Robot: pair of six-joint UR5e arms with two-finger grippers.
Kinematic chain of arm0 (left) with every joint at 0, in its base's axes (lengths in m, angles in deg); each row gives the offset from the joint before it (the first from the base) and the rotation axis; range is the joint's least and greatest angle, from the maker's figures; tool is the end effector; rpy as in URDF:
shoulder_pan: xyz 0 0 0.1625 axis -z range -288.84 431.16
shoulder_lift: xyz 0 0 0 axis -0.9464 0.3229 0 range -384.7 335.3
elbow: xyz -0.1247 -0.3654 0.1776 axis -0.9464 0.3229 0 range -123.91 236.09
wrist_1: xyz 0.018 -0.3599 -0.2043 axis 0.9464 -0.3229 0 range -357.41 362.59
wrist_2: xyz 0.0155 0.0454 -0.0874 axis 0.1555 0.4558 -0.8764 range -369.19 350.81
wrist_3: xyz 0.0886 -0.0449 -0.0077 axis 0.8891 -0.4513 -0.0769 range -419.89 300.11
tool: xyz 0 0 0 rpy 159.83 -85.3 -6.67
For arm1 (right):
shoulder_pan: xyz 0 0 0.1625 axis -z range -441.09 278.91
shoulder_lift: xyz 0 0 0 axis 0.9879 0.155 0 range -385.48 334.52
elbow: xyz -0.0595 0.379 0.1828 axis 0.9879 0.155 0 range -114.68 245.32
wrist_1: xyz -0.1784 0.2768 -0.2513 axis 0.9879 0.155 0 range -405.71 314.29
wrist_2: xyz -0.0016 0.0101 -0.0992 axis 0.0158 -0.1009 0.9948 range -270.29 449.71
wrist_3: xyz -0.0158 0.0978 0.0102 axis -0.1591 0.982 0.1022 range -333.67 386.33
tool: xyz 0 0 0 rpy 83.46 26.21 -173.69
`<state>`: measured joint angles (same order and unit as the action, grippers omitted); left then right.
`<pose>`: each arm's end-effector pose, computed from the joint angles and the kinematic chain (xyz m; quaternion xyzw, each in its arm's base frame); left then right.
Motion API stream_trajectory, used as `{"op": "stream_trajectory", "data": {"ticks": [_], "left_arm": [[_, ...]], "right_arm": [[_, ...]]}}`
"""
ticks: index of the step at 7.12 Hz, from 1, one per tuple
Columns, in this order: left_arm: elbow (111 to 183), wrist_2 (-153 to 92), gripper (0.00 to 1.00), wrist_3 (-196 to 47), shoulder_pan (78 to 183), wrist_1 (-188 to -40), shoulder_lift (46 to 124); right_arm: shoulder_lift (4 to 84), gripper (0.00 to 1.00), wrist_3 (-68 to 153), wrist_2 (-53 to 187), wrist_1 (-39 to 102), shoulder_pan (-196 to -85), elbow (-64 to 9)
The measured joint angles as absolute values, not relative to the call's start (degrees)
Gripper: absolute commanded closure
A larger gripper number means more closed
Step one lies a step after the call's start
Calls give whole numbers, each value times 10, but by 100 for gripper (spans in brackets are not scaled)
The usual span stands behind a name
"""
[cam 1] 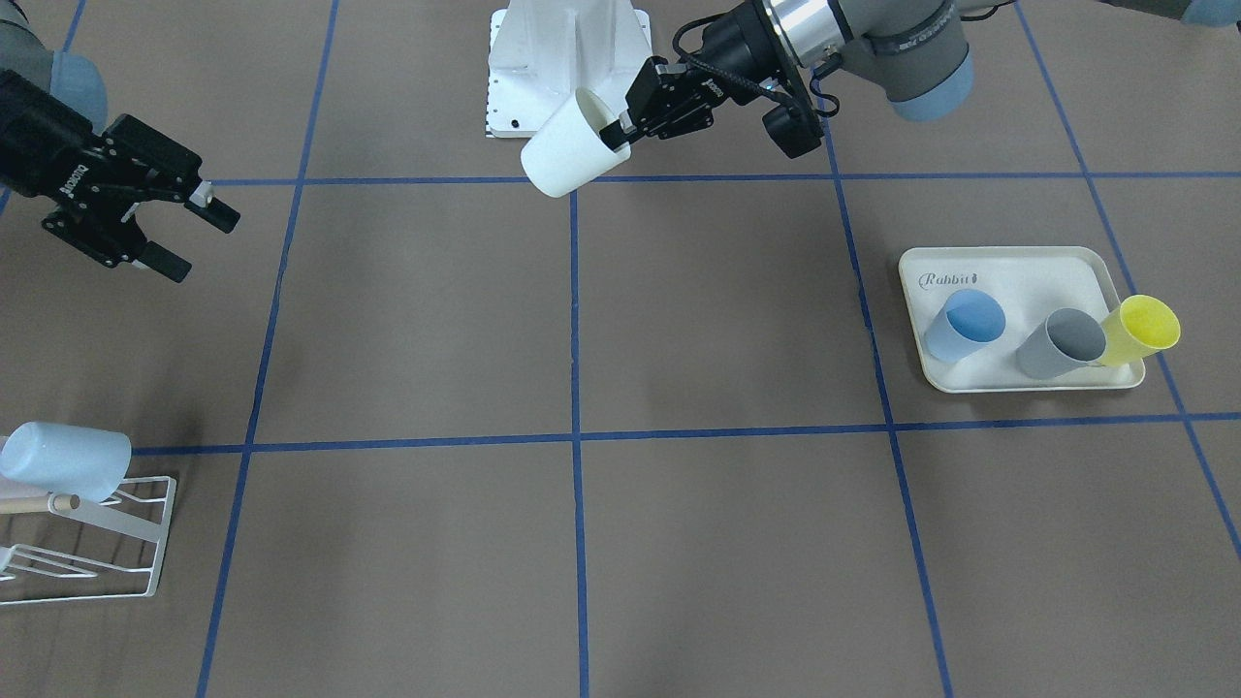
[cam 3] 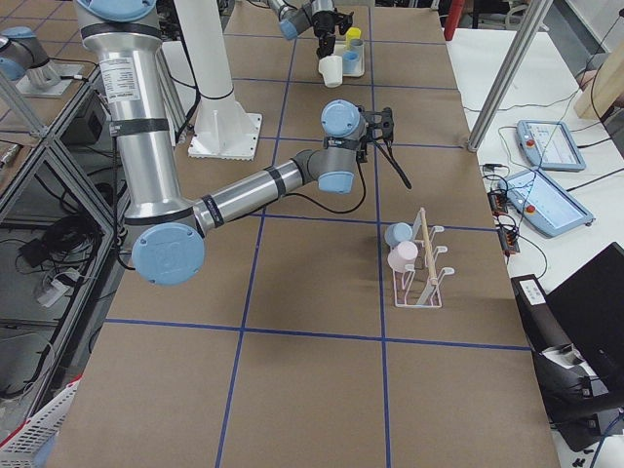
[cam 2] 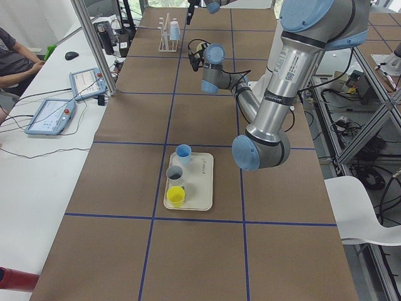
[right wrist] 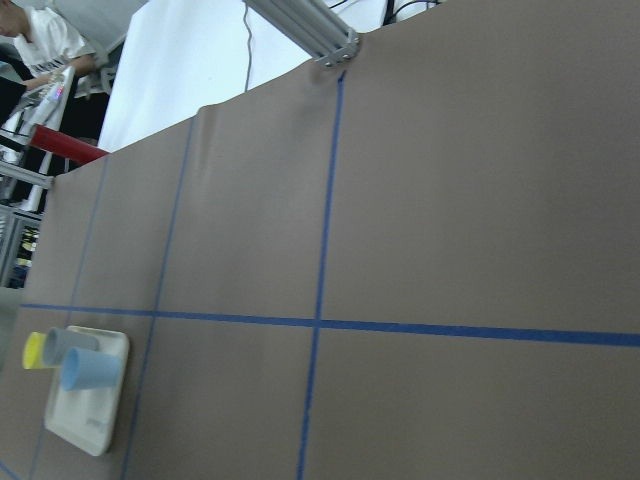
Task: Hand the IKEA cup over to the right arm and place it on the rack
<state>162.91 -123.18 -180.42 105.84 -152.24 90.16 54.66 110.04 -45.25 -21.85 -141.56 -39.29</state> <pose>0.3835 -0.3780 0.1658 -0.0957 0.7878 -0.1750 0.5827 -0.1912 -0.4654 0.3182 0.1368 -0.6964 0.0539 0.7024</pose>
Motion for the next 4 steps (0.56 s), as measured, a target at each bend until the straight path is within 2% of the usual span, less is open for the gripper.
{"op": "stream_trajectory", "data": {"ticks": [2,4], "left_arm": [[1592,-1175,100,-1895,1042,-1678,902],[1582,-1122,100,-1946,1027,-1750,902]], "right_arm": [[520,2,1205,-446,-312,-1378,-394],[488,2,1301,-391,-387,-1323,-399]]}}
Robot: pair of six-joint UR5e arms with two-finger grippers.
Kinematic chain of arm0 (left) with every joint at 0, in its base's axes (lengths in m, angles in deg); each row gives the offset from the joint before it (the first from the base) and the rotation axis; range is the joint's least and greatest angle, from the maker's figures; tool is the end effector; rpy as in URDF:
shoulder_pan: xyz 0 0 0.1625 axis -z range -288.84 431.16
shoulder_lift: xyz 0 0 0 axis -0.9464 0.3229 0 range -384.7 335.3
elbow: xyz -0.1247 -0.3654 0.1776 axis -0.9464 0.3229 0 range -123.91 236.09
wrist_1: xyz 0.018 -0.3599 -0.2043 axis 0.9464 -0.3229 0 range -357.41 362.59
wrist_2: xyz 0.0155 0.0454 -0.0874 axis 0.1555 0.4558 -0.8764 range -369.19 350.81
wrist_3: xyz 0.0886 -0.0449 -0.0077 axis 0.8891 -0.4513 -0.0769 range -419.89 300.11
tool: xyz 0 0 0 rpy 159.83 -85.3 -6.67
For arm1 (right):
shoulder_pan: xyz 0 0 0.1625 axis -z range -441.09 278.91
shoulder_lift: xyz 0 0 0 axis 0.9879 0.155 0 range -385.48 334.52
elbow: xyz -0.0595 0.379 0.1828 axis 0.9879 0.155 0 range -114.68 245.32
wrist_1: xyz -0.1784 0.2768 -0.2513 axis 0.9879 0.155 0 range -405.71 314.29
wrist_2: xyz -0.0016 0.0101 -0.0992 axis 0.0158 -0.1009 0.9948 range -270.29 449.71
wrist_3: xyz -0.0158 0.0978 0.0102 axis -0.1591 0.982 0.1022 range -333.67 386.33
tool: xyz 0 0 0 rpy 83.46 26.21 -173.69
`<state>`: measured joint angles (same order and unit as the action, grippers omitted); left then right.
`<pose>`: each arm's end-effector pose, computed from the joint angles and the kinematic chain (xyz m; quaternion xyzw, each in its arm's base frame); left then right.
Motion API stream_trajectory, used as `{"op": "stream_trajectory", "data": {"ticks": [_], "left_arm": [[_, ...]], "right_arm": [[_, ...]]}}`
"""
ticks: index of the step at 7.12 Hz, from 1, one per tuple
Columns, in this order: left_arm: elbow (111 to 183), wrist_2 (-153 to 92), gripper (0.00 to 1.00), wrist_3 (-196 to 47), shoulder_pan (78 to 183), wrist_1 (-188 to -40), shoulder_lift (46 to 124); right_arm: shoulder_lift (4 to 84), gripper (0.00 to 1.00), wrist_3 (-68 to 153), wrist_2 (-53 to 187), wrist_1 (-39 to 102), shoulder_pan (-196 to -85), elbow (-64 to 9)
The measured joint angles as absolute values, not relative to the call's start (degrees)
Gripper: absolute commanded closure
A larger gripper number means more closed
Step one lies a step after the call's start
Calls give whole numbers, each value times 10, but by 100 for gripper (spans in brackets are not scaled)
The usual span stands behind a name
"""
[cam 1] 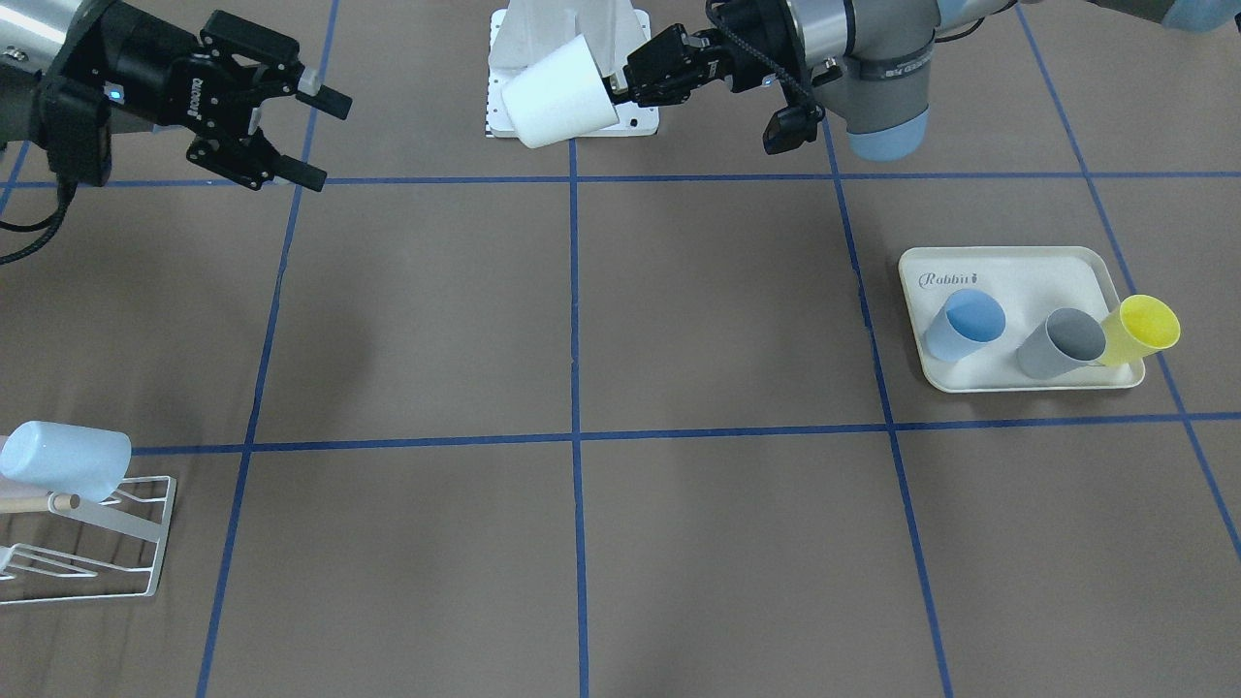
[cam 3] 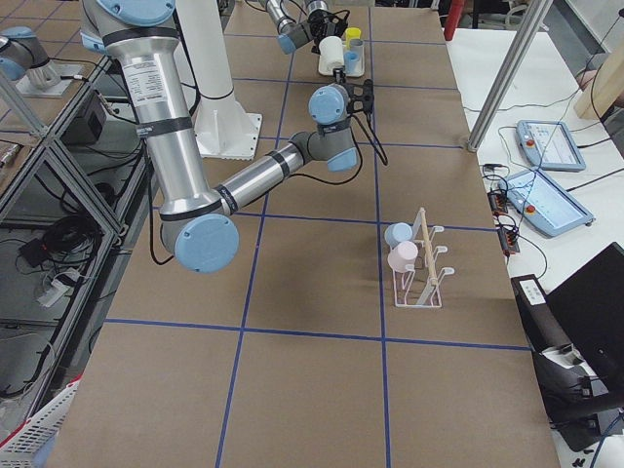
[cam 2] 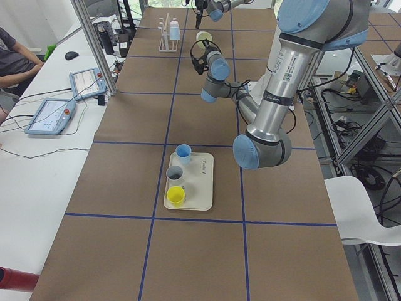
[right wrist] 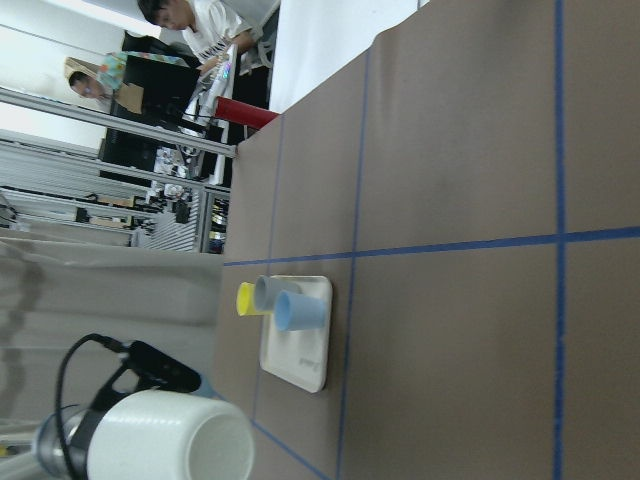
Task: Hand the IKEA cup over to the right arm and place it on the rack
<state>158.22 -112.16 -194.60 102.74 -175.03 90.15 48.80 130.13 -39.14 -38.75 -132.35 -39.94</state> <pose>0.3808 -0.3642 0.1750 -0.1526 0.8680 -0.2066 0.4250 -0.2461 -0.4201 0.2470 0.0825 -0.8072 0.0409 0.5830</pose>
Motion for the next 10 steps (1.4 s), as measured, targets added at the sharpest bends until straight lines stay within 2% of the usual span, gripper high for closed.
{"op": "stream_trajectory", "data": {"ticks": [3,10], "left_arm": [[1575,-1071,100,-2023,1022,-1808,902],[1586,-1061,100,-2115,1020,-1848,908]], "right_arm": [[460,2,1394,-280,-477,-1245,-405],[430,2,1426,-198,-486,-1192,-421]]}}
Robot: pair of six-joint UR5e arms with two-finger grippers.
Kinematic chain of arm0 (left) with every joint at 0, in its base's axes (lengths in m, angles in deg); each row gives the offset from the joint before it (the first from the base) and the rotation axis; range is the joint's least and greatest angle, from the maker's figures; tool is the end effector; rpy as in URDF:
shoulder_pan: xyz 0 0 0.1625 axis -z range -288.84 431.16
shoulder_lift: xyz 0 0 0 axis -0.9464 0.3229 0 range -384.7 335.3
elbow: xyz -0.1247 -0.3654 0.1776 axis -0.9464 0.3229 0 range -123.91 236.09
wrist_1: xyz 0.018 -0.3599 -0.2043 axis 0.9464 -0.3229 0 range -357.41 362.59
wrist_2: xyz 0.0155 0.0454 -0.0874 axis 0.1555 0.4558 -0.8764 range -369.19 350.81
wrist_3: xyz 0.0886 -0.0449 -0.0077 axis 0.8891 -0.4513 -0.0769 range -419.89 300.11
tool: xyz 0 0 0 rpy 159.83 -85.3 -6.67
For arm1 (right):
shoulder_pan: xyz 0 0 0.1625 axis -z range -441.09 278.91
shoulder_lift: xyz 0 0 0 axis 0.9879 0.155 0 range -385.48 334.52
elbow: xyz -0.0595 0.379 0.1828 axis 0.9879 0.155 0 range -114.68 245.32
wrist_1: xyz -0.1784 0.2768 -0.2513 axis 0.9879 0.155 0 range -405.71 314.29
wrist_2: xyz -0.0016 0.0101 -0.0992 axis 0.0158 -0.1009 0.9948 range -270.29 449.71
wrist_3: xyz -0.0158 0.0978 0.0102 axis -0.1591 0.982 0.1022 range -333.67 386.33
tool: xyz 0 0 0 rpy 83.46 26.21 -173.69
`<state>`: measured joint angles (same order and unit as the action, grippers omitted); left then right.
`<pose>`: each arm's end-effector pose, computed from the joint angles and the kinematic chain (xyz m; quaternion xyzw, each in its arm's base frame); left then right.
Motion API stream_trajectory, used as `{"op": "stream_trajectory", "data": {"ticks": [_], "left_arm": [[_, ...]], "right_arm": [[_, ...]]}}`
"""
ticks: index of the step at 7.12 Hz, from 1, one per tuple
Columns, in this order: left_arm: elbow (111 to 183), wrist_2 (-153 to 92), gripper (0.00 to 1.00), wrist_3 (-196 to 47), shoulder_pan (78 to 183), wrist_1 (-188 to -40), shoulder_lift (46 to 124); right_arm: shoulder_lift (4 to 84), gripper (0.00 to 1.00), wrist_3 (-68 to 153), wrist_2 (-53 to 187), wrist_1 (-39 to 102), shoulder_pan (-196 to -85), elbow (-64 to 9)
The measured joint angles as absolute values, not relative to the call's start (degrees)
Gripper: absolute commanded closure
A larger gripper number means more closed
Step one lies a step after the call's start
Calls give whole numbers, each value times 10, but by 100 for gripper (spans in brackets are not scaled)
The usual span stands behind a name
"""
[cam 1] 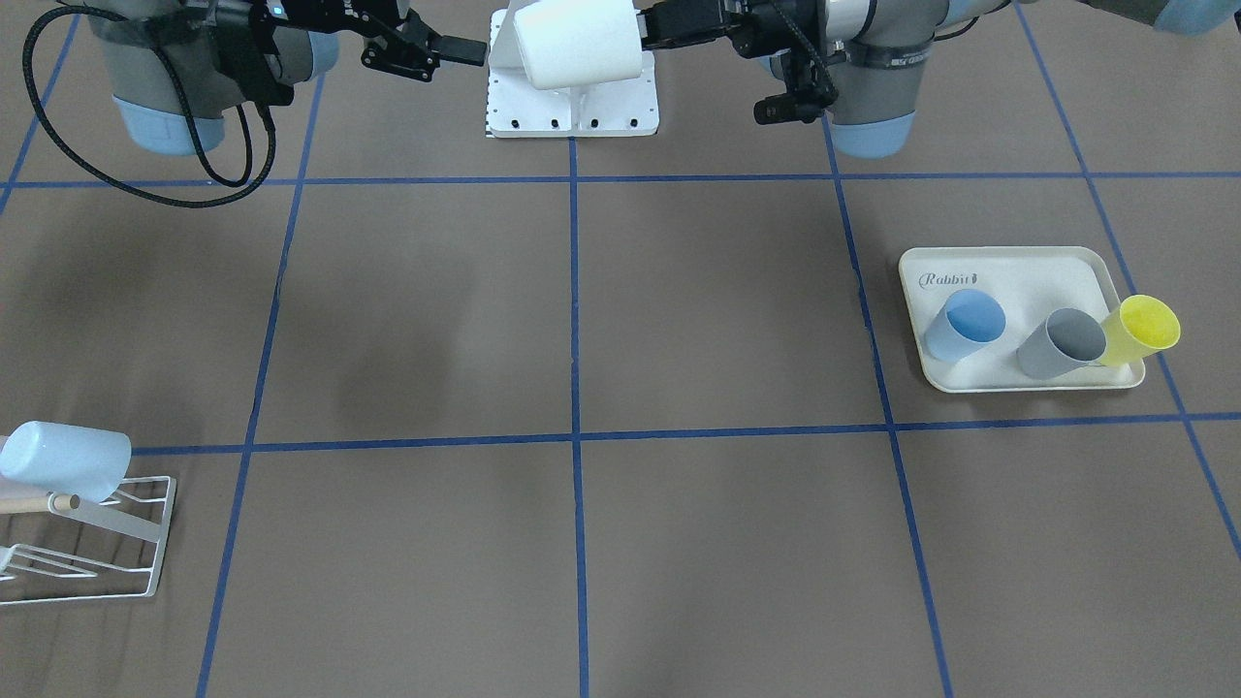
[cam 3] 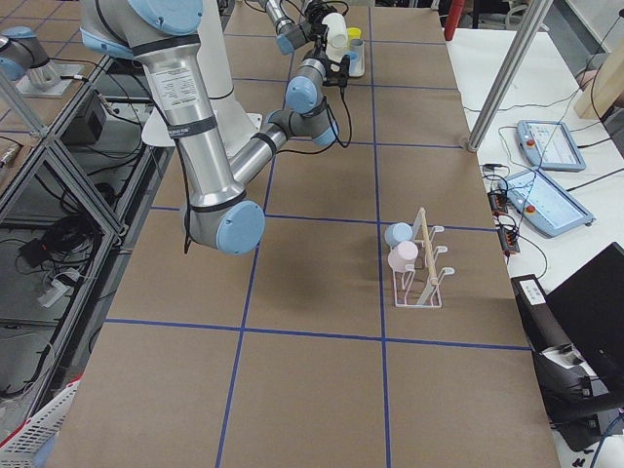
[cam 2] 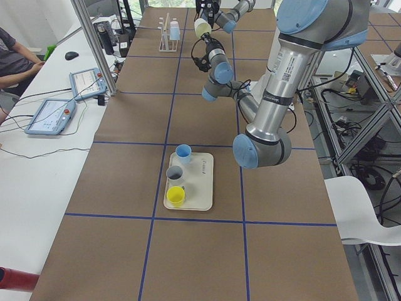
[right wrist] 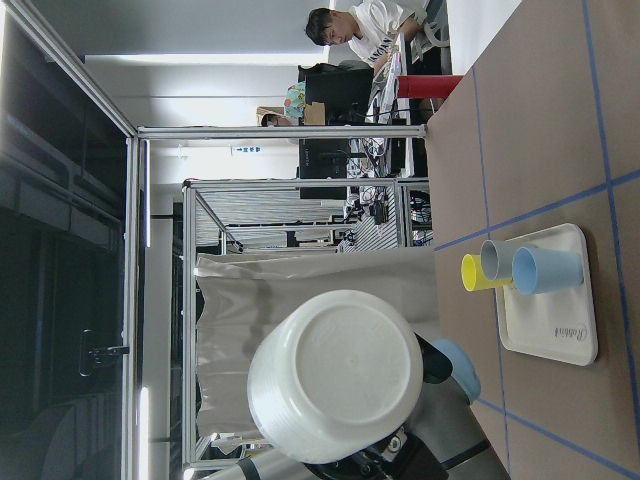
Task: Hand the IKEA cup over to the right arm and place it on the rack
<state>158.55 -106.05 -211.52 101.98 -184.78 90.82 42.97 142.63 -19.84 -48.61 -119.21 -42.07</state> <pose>0.3593 -0.3556 0.1642 -0.2671 0.8842 -0.2355 0.3023 -0.3037 -0.3655 0.1743 0.0238 -0.9021 0.0831 0.4229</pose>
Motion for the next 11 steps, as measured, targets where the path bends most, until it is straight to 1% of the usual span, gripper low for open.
{"op": "stream_trajectory", "data": {"ticks": [7,9,10,11], "left_arm": [[1586,-1060,100,-2117,973,-1857,933],[1585,-1057,100,-2116,968,-1860,937],[1585,-1057,100,-2116,967,-1860,939],[1585,-1057,100,-2116,966,-1860,940]], "right_arm": [[420,3,1427,-188,-486,-1185,-420],[418,7,1427,-188,-486,-1185,-419],[417,16,1427,-188,-486,-1184,-419],[417,29,1427,-188,-486,-1183,-419]]}}
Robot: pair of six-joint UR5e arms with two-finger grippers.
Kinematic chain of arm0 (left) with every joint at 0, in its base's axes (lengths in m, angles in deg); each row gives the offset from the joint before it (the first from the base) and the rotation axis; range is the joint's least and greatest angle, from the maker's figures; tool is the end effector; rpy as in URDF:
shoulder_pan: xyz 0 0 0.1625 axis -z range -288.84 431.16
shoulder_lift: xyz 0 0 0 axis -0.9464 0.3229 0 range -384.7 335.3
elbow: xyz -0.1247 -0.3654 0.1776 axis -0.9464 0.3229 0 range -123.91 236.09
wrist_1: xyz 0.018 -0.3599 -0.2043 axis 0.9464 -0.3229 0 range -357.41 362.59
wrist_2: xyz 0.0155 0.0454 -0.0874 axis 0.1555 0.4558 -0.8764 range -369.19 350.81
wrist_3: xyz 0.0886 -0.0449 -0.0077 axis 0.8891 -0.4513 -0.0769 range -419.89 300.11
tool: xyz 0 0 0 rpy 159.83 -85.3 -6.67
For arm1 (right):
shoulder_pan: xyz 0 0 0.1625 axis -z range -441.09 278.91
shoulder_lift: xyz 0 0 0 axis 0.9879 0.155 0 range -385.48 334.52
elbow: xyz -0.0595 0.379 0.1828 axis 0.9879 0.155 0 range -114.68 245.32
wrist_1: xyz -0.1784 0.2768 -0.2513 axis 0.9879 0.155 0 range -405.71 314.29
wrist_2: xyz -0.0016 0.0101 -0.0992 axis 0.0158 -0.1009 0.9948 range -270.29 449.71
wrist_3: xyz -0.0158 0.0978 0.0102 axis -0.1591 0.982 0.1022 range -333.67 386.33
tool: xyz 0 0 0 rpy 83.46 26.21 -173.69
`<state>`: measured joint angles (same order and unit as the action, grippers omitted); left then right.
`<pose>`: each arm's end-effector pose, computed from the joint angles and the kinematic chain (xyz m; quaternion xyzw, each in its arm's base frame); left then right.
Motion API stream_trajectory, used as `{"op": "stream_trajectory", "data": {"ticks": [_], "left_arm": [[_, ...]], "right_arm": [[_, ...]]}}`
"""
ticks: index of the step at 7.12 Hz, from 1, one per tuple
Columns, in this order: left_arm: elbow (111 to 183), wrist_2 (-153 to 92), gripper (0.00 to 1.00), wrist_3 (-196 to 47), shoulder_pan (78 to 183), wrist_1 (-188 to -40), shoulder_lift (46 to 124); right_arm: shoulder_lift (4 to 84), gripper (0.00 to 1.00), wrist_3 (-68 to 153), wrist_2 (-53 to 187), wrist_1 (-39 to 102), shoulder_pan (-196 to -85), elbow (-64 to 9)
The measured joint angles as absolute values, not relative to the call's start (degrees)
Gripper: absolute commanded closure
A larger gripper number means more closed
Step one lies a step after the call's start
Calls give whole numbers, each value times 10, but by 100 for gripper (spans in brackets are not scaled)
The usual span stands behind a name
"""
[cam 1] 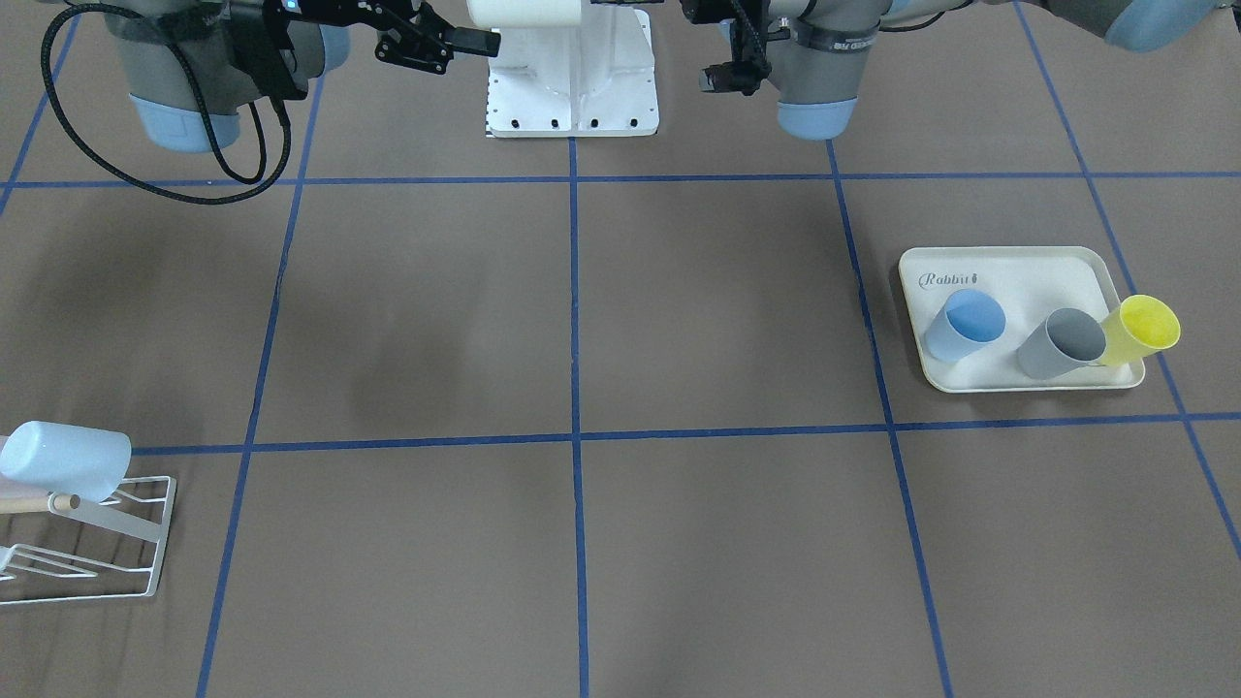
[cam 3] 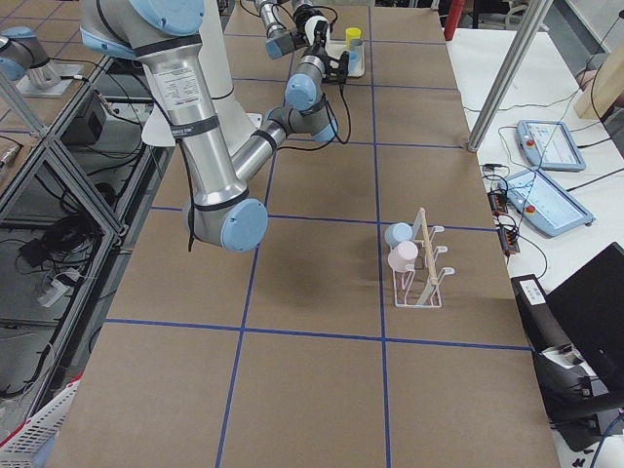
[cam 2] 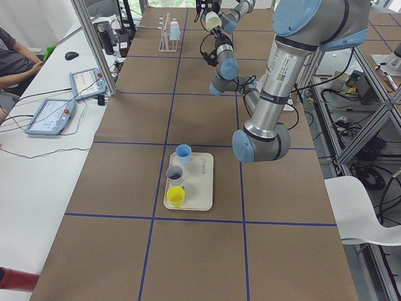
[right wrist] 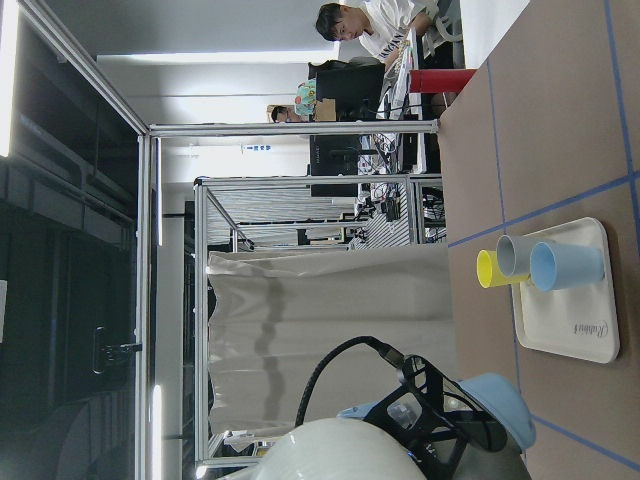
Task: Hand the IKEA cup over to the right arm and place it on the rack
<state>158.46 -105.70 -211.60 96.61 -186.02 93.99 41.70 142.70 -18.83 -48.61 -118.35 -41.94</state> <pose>0.3880 -0.3197 0.1377 -0.3101 0.8846 -0.1987 0.2861 -0.3093 -0.3631 0.1643 0.0219 -0.9070 0.0820 0.4125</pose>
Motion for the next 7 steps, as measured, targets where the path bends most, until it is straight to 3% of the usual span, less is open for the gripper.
{"op": "stream_trajectory", "data": {"ticks": [1,2,3,4,7], "left_arm": [[1584,-1057,100,-2116,966,-1860,940],[1583,-1055,84,-2115,966,-1861,940],[1583,-1051,49,-2115,965,-1862,941],[1580,-1041,0,-2114,966,-1865,941],[1588,-1021,0,-2105,973,-1870,936]], "right_arm": [[417,40,1427,-188,-486,-1183,-420],[417,55,1427,-188,-488,-1182,-420],[417,67,1427,-187,-492,-1181,-418],[417,71,1427,-187,-499,-1180,-418],[423,71,1426,-182,-505,-1179,-416]]}}
